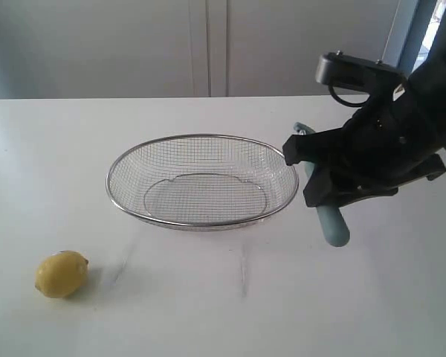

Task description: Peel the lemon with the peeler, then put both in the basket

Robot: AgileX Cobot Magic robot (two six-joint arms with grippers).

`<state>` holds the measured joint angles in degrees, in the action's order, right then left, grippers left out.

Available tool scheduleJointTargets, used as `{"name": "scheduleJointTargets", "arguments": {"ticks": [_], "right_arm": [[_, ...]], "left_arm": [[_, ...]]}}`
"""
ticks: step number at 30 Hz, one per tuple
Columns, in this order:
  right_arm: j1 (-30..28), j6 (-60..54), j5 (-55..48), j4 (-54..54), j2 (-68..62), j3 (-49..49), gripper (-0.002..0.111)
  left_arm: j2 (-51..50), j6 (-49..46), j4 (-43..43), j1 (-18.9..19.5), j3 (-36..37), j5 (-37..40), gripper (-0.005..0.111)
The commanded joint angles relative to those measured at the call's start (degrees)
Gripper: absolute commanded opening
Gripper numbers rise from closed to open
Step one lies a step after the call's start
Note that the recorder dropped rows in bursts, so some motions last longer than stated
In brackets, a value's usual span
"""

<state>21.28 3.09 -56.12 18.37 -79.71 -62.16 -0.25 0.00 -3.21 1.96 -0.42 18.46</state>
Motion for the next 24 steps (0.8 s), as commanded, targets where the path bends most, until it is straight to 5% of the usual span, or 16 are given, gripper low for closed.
{"name": "scheduleJointTargets", "arguments": {"ticks": [1,15,24], "right_arm": [[-0.26,-3.09,1.64,2.94,0.16,-0.52,0.0],[-0.26,-6.11,2.02,7.1,0.16,-0.52,0.0],[-0.26,-6.11,2.0,7.1,0.16,-0.52,0.0]], "left_arm": [[0.25,0.0,-0.16,0.06,0.42,0.17,0.0],[0.25,0.0,0.55,0.06,0.42,-0.05,0.0],[0.25,0.0,0.55,0.06,0.42,-14.35,0.0]]}}
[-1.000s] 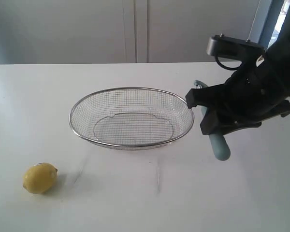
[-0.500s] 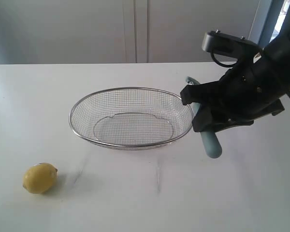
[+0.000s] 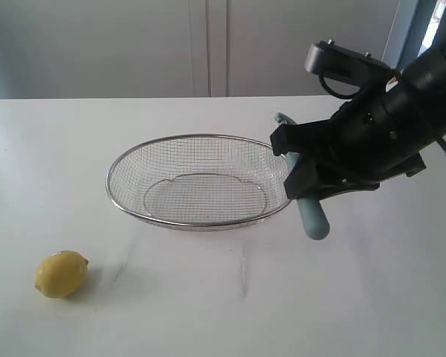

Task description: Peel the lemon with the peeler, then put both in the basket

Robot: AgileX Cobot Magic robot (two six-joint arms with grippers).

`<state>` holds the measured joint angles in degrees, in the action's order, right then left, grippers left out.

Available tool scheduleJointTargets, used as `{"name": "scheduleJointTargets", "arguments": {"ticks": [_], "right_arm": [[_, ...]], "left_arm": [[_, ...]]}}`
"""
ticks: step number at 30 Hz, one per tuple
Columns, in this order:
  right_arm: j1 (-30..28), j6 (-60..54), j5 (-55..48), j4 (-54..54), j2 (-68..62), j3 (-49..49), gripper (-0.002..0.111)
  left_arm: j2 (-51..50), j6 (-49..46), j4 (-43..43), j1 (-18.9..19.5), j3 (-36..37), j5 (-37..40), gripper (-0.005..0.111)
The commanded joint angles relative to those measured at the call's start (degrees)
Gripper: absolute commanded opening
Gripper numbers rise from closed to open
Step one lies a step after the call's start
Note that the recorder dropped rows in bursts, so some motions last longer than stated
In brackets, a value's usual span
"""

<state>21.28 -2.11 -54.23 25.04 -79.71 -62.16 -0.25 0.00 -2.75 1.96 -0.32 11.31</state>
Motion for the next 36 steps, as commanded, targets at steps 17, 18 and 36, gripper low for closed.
{"name": "scheduleJointTargets", "arguments": {"ticks": [17,18,36], "right_arm": [[-0.26,-0.71,0.57,0.43,0.16,-0.52,0.0],[-0.26,-0.71,0.57,0.43,0.16,-0.52,0.0],[-0.26,-0.71,0.57,0.21,0.16,-0.52,0.0]], "left_arm": [[0.25,0.0,0.08,0.06,0.32,-19.81,0.0],[0.25,0.0,0.08,0.06,0.32,-19.81,0.0],[0.25,-0.86,0.08,0.06,-2.24,-15.37,0.0]]}}
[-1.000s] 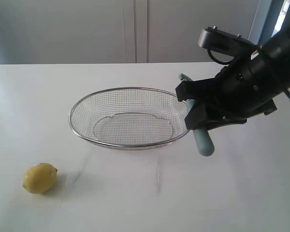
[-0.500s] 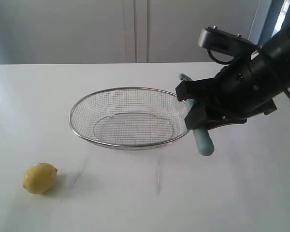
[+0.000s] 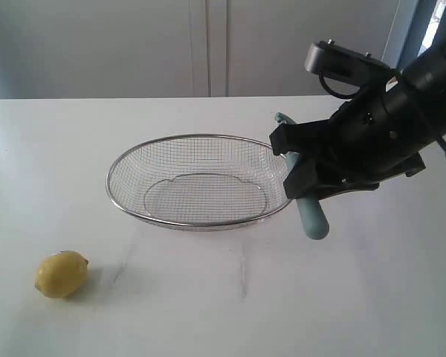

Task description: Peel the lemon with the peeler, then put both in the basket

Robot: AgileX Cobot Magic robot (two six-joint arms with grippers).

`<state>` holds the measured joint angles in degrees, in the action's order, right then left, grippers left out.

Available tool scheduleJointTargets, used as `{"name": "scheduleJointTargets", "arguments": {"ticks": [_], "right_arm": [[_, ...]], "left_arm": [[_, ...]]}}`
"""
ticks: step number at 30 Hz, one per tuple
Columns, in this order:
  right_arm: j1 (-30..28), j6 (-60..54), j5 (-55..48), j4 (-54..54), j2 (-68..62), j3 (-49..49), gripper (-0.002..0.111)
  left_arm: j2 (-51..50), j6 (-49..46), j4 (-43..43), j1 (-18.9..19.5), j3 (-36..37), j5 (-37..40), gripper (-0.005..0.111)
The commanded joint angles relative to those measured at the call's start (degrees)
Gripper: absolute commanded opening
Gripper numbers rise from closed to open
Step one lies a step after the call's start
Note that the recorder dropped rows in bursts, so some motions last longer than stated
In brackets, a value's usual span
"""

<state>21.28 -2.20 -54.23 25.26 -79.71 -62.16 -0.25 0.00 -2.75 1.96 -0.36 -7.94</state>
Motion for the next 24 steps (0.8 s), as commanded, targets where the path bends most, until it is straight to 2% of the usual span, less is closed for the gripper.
{"name": "scheduleJointTargets", "arguments": {"ticks": [1,6,10,24], "right_arm": [[-0.26,-0.62,0.56,-0.02,0.16,-0.52,0.0],[-0.26,-0.62,0.56,-0.02,0.16,-0.52,0.0],[-0.26,-0.62,0.56,-0.02,0.16,-0.52,0.0],[-0.26,-0.62,0.67,-0.25,0.16,-0.52,0.0]], "left_arm": [[0.25,-1.67,0.08,0.06,-3.21,5.65,0.0],[0.25,-3.89,0.08,0.06,-8.02,10.96,0.0],[0.25,-3.89,0.08,0.06,-10.3,11.07,0.0],[0.25,-2.24,0.08,0.06,-10.4,10.6,0.0]]}}
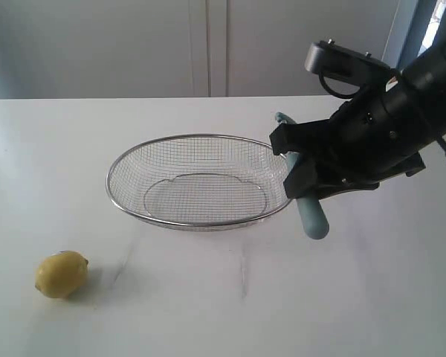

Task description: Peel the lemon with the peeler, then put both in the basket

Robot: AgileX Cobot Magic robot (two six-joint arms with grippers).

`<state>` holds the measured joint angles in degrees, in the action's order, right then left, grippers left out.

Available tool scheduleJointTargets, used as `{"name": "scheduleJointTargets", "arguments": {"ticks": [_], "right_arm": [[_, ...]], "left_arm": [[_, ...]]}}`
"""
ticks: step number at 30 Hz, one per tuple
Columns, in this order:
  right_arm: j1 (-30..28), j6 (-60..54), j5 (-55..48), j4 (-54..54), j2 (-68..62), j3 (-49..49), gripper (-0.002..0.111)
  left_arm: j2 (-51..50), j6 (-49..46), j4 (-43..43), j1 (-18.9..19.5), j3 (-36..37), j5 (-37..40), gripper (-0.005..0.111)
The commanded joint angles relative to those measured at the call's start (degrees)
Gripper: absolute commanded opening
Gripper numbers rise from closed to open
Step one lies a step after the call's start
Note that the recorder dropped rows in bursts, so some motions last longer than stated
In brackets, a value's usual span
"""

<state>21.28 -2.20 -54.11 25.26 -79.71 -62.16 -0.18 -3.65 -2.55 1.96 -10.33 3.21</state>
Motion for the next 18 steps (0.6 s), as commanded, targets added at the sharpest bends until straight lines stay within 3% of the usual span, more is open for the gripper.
{"name": "scheduleJointTargets", "arguments": {"ticks": [1,8,18], "right_arm": [[-0.26,-0.62,0.56,-0.07,0.16,-0.52,0.0],[-0.26,-0.62,0.45,-0.07,0.16,-0.52,0.0],[-0.26,-0.62,0.67,-0.07,0.16,-0.52,0.0]], "left_arm": [[0.18,1.68,-0.11,0.06,-0.44,-0.55,0.0],[-0.57,2.34,-0.11,0.06,-3.99,4.96,0.0],[-14.73,2.13,0.01,0.06,-15.44,17.97,0.0]]}}
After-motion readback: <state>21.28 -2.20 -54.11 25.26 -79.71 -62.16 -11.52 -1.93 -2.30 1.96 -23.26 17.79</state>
